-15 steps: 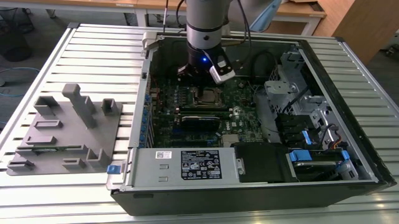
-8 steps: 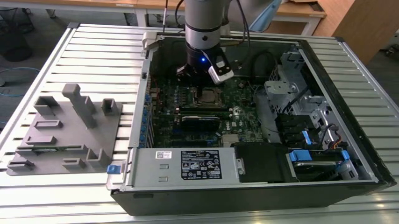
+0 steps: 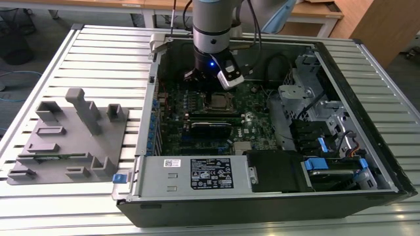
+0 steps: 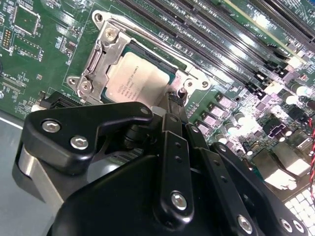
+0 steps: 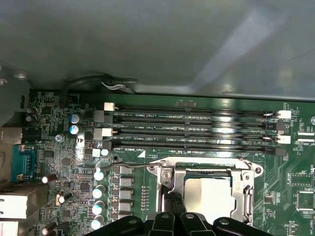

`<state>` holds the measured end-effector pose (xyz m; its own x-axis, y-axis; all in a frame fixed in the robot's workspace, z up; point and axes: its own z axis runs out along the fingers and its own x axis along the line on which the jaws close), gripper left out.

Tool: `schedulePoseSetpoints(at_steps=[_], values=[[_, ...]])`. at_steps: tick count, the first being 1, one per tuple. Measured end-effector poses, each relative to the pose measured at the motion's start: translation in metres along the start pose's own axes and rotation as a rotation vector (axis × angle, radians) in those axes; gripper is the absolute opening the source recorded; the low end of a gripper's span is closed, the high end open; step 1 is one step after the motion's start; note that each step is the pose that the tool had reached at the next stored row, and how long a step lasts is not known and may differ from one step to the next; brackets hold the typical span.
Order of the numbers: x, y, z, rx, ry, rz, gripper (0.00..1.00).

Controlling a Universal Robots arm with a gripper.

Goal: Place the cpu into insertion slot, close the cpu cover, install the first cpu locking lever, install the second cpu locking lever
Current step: 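Close the cpu cover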

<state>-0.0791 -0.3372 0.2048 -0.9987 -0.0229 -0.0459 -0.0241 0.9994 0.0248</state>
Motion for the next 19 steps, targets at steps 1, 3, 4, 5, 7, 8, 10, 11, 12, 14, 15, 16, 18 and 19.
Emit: schedulePoseSetpoints(at_steps=[1,3,4,5,7,8,10,11,12,14,15,16,18,19], values=[[0.0,0.0,0.0,0.0001,0.0,0.0,0.1],[0.0001,0.0,0.0001,0.0,0.0,0.0,0.1],[0.0001,0.0,0.0001,0.0,-0.0001,0.0,0.1],[0.0,0.0,0.0002,-0.0001,-0.0001,0.0,0.1],[0.0001,0.0,0.0003,-0.0002,-0.0002,0.0,0.1],[0.0001,-0.0001,0.0005,-0.0003,-0.0003,0.0,0.1],[0.0001,-0.0001,0.0015,-0.0002,-0.0002,0.0,0.1],[0.0001,-0.0002,0.0021,0.0001,-0.0001,0.0,0.1],[0.0001,-0.0002,0.0026,0.0003,-0.0001,0.0,0.1],[0.0002,-0.0002,0.003,0.0008,0.0001,0.0,0.1],[0.0002,-0.0002,0.003,0.0009,0.0001,0.0,0.1],[0.0002,-0.0002,0.003,0.0009,0.0001,0.0,0.1],[0.0002,-0.0002,0.0032,0.0007,-0.0001,0.0,0.1],[0.0002,-0.0002,0.0032,0.0007,-0.0001,0.0,0.1]])
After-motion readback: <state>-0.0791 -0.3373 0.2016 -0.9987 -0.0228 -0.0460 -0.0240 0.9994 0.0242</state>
